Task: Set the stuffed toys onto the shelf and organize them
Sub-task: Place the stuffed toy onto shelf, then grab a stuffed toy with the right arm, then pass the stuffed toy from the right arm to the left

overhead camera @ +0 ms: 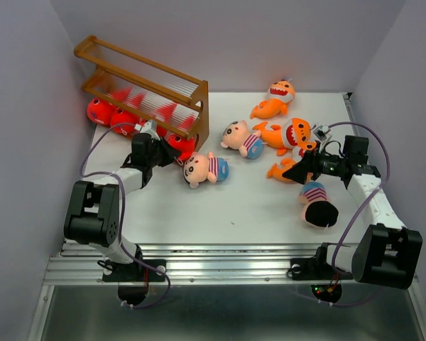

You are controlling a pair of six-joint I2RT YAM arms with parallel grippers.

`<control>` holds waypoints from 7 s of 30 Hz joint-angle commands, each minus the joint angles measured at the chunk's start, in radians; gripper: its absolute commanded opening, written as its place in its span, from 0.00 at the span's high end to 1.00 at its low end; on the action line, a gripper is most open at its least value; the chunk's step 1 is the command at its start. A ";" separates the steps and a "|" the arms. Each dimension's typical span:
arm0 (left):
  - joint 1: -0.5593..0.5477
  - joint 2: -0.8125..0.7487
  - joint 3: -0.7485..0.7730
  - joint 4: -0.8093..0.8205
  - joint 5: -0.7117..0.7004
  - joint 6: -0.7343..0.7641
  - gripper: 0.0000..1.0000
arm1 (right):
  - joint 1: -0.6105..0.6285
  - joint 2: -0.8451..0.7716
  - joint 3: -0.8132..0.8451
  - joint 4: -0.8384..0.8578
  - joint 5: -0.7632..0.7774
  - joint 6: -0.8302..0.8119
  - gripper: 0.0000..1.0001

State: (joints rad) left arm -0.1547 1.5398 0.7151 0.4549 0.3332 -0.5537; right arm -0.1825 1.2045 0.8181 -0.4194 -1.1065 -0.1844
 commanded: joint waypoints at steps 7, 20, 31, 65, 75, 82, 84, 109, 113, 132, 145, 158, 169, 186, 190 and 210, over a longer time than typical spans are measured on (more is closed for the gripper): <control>0.007 0.052 0.067 0.100 0.007 -0.018 1.00 | -0.006 0.004 0.006 0.010 0.004 -0.020 0.00; 0.009 0.086 0.058 0.105 -0.013 -0.022 0.61 | -0.006 0.010 0.006 0.008 0.014 -0.024 0.00; 0.027 -0.007 -0.003 0.100 -0.002 -0.008 0.36 | -0.006 0.009 0.009 0.005 0.017 -0.029 0.00; 0.070 -0.837 -0.054 -0.403 -0.043 0.345 0.07 | -0.006 0.004 0.019 -0.343 -0.200 -0.552 0.00; 0.070 -0.974 -0.115 -0.444 0.001 0.437 0.07 | 0.012 0.199 0.174 -0.674 -0.147 -0.872 0.00; 0.070 -0.997 -0.146 -0.404 0.021 0.436 0.07 | 0.171 0.261 0.286 -0.529 0.012 -0.630 0.00; 0.070 -0.991 -0.138 -0.410 0.020 0.440 0.07 | 0.250 0.236 0.274 -0.356 0.150 -0.520 0.00; 0.072 -1.014 -0.135 -0.441 -0.069 0.437 0.07 | 0.600 0.584 0.496 0.188 0.647 0.448 0.00; 0.070 -1.014 -0.135 -0.443 -0.071 0.439 0.07 | 0.600 0.599 0.494 0.217 0.642 0.531 0.00; 0.070 -1.018 -0.135 -0.447 -0.094 0.437 0.07 | 0.632 0.722 0.596 0.180 0.539 0.652 0.00; 0.072 -1.018 -0.137 -0.446 -0.088 0.436 0.07 | 0.680 0.756 0.532 0.183 0.553 0.651 0.06; 0.070 -1.020 -0.137 -0.447 -0.089 0.433 0.07 | 0.680 0.787 0.498 0.220 0.524 0.622 0.59; 0.072 -1.018 -0.141 -0.435 -0.043 0.436 0.07 | 0.680 0.621 0.397 0.189 0.488 0.441 0.99; -0.048 -1.029 -0.321 -0.124 0.290 -0.040 0.07 | 0.425 0.277 0.260 -0.082 0.088 -0.088 0.99; -0.270 -1.003 -0.336 -0.087 0.114 -0.077 0.07 | 0.413 0.242 0.221 -0.101 0.073 -0.116 0.99; -0.712 -0.463 -0.138 0.060 -0.253 -0.088 0.14 | 0.413 0.135 0.176 -0.107 0.031 -0.136 0.99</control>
State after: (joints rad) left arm -0.8627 1.0649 0.5156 0.4343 0.1165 -0.6556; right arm 0.2226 1.3754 1.0027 -0.5270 -1.0233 -0.3019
